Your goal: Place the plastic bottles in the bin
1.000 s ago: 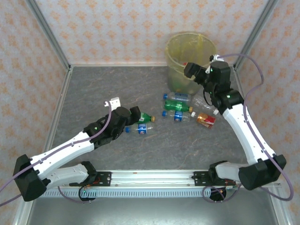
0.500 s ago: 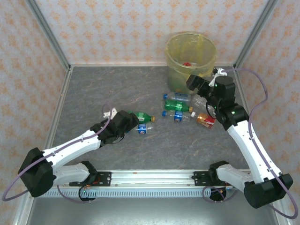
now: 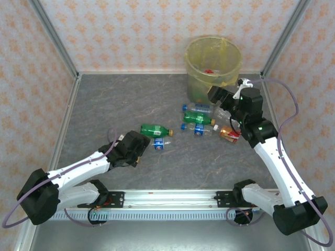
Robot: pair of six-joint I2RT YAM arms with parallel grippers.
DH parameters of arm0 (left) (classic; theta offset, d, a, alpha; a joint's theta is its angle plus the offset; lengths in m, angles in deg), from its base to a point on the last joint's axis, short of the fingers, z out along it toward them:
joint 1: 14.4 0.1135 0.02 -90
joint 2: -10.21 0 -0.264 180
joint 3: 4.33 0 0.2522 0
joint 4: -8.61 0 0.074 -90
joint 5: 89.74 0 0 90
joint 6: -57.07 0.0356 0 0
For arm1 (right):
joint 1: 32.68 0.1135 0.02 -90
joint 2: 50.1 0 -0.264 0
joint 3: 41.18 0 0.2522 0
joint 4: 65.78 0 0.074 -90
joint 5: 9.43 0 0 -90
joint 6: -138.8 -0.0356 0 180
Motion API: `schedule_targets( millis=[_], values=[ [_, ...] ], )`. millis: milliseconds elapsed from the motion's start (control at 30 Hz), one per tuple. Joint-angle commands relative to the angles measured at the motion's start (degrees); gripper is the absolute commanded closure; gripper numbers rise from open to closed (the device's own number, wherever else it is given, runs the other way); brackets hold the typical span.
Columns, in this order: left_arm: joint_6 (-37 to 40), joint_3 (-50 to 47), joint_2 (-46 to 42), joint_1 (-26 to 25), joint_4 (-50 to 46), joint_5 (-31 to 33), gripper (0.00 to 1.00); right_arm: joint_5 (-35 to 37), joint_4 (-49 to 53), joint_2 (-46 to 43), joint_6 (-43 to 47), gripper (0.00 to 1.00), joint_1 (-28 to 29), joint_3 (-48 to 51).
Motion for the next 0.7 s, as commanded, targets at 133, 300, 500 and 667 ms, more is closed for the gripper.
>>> schedule_targets(
  millis=[133,300,500,667],
  values=[
    [-4.9,3.0,4.0,-1.5,3.0,-1.4,0.08,-0.4,-1.5,-2.7,-1.3,0.0,0.3,2.2],
    [-7.7,3.3,6.1,-3.6,4.4,0.2,0.07,-0.8,0.0,-4.1,-1.3,0.0,0.3,2.8],
    [-10.9,4.6,8.6,-7.1,6.1,3.3,0.07,-0.6,0.9,-4.3,-1.1,0.0,0.3,2.0],
    [-13.6,5.9,11.1,-9.5,6.5,4.5,0.08,-0.4,1.7,-4.1,-1.0,0.0,0.3,1.4]
  ],
)
